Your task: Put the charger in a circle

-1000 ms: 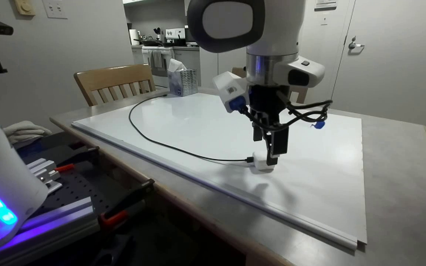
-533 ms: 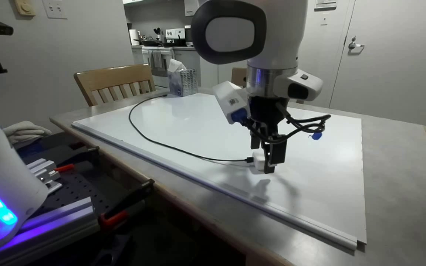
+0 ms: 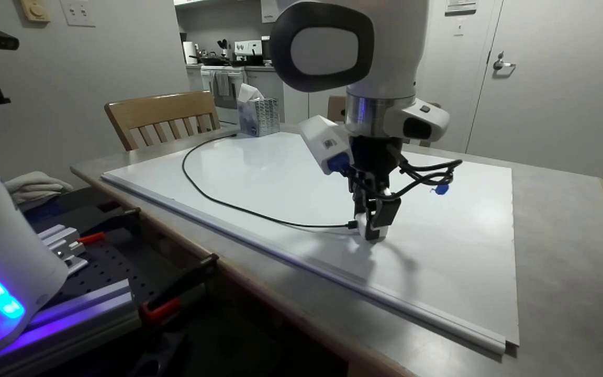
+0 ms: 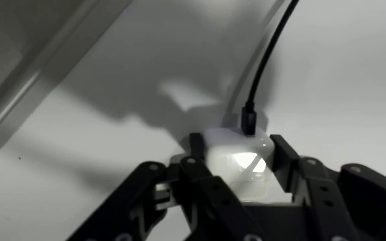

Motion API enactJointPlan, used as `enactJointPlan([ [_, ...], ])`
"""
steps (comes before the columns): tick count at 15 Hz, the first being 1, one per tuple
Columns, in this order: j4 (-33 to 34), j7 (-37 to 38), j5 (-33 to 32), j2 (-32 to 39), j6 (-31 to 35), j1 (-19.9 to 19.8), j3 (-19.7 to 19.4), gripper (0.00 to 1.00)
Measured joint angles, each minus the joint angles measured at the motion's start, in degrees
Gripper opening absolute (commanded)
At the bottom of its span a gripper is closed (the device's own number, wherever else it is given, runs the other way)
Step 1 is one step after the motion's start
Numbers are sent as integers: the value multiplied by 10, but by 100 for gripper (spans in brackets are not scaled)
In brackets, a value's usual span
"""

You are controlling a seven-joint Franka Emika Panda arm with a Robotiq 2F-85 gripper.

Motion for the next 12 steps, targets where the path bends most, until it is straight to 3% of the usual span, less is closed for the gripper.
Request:
enactJointPlan([
  [7,11,-22,-122,0,1,14,-11,26],
  [12,42,-137,-142,7,0,-7,7,26],
])
